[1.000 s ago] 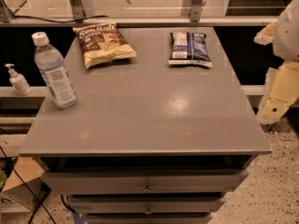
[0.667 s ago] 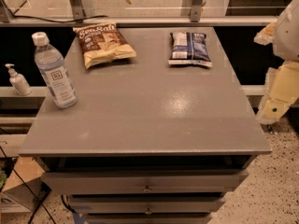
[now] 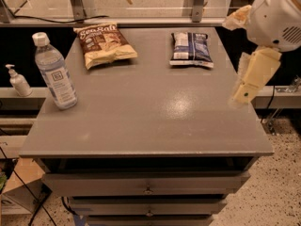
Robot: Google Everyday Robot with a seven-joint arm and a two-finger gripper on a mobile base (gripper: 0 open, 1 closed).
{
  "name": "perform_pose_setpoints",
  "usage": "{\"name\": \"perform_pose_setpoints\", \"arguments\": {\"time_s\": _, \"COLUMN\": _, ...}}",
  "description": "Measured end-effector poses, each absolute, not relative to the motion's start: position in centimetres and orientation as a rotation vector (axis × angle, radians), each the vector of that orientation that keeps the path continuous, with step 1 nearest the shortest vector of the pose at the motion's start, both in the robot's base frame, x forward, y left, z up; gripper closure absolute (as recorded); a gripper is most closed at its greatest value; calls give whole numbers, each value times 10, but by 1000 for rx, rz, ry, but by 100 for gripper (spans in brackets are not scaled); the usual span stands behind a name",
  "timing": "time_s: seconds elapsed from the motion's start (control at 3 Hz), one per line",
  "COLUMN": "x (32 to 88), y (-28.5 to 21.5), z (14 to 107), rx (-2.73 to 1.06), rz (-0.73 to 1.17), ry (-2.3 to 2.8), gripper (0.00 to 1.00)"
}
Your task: Knock blue plastic bottle over
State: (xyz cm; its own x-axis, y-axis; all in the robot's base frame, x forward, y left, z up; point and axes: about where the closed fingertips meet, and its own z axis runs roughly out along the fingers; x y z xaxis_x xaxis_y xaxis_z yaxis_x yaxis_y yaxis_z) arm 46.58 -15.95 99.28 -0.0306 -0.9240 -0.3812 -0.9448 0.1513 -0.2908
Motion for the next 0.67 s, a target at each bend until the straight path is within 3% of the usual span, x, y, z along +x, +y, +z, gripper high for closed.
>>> {"name": "perform_pose_setpoints", "arguments": {"time_s": 0.67, "x": 465, "y": -154, "z": 994, "rx": -1764, "rz": 89, "ry": 1947, "gripper": 0}}
